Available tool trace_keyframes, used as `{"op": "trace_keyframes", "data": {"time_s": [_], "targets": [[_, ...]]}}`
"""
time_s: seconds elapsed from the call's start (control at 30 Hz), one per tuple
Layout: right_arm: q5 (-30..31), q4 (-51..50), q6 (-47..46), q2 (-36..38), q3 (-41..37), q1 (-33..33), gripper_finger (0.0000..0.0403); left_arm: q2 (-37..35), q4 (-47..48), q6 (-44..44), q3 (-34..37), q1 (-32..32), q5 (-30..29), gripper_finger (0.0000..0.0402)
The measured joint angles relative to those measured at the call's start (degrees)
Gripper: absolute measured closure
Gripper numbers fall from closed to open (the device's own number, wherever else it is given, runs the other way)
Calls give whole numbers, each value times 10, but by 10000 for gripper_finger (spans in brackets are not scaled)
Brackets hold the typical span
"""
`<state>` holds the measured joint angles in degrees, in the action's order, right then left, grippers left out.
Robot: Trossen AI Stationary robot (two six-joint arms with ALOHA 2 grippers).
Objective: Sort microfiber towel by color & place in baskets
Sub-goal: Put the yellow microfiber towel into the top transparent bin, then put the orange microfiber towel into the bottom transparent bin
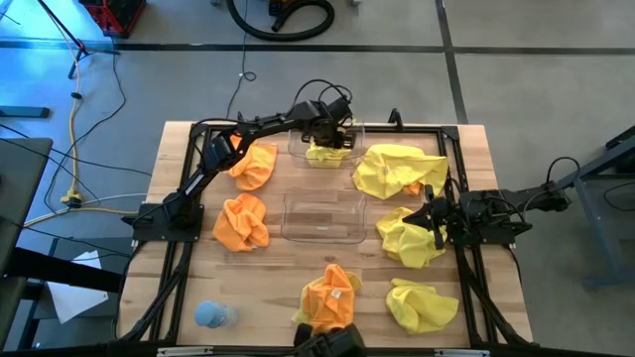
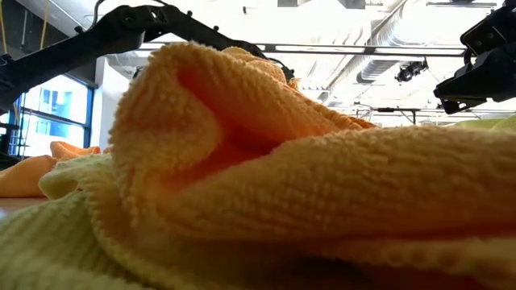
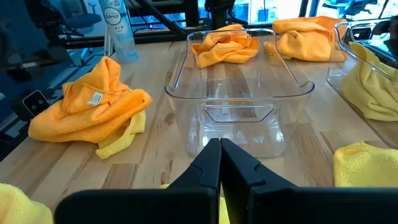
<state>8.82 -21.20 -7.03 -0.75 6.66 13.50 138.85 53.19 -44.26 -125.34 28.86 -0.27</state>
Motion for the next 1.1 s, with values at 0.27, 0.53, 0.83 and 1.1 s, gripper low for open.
{"op": "trace_keyframes", "data": {"time_s": [0.27,0.53,0.83,1.1], "targets": [[0,0,0,0,0,0,402,-3,21,37,-64,-10,-10,296],[0,0,0,0,0,0,402,-41,43,191,-87,-40,-58,296],[0,0,0,0,0,0,402,-119,125,281,-87,-80,-126,296],[0,0,0,0,0,0,402,-168,199,291,-85,-115,-175,296]]}}
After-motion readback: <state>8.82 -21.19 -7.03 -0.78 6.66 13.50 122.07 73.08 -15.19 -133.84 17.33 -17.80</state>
